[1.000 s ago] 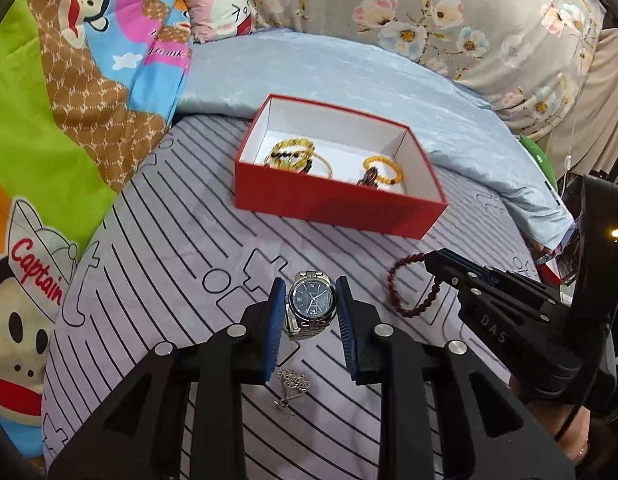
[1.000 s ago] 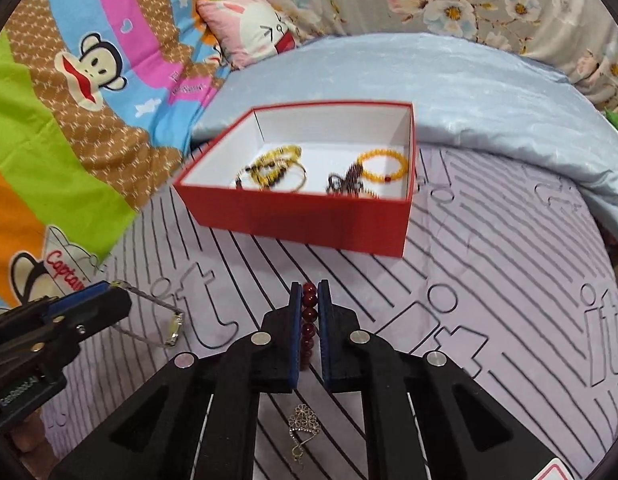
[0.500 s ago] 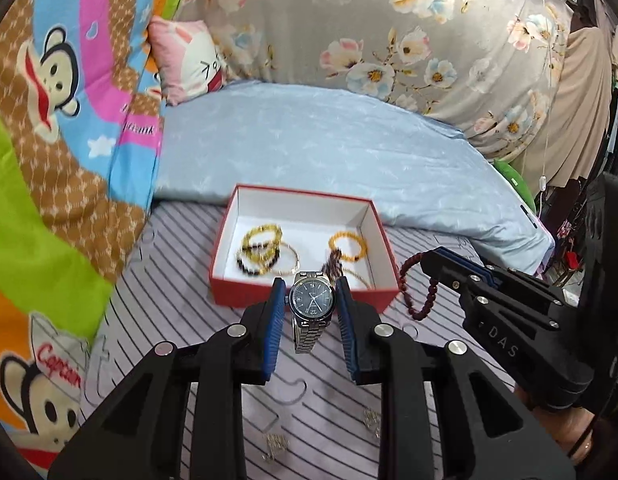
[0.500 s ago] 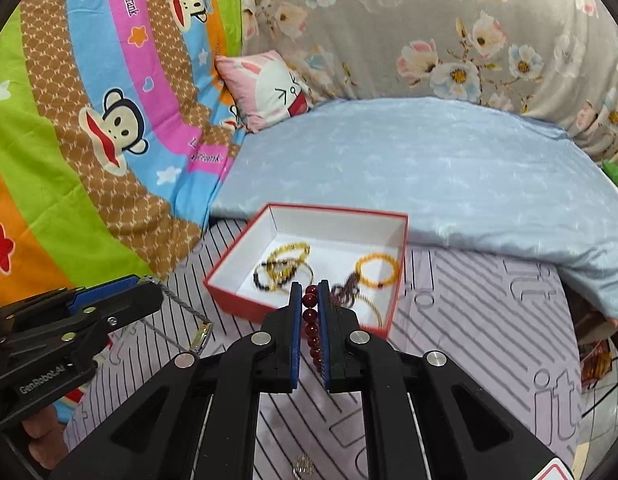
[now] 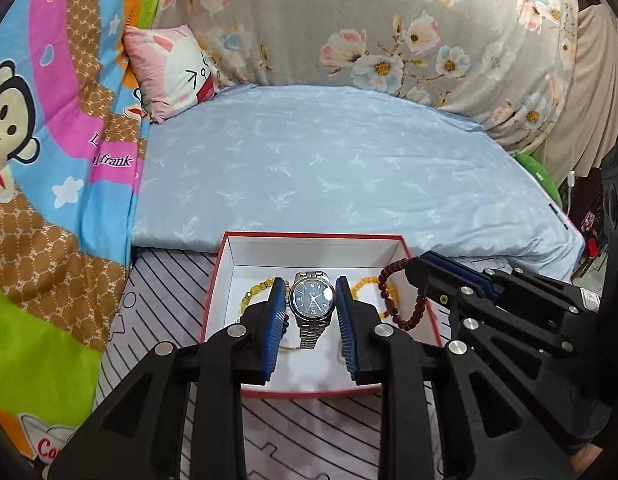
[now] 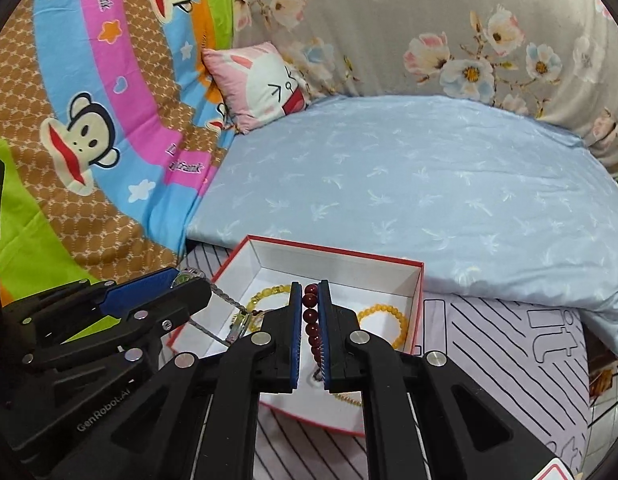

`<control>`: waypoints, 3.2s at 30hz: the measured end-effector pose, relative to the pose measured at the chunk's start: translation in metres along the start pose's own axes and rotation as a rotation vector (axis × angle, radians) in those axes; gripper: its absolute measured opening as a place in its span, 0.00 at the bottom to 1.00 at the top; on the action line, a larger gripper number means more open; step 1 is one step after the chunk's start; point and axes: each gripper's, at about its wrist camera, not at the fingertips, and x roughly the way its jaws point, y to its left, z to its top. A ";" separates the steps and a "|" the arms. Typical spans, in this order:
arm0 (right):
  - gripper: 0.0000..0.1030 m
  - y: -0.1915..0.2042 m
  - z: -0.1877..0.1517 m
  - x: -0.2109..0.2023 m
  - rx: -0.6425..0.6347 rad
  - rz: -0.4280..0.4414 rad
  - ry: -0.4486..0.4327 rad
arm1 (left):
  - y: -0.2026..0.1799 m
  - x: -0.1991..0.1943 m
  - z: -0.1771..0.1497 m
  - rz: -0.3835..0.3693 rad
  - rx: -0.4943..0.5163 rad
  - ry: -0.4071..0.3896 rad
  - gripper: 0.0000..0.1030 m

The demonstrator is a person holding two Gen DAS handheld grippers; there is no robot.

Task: Organize jewelry
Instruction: 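Carry the watch and red bead bracelet over the red box with both tools, then open both tools to release the watch and red bracelet into the box, then move both tools back to the two silver pendants on the sheet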

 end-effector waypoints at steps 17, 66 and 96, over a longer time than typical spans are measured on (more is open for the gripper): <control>0.12 -0.008 -0.022 0.071 -0.021 -0.042 0.097 | 0.015 0.082 -0.012 0.084 -0.024 0.099 0.36; 0.43 0.021 -0.160 -0.100 0.064 -0.114 0.080 | -0.021 -0.074 -0.141 0.165 -0.026 0.132 0.57; 0.39 0.032 -0.236 -0.060 0.065 -0.069 0.244 | 0.005 -0.071 -0.228 0.185 -0.095 0.262 0.57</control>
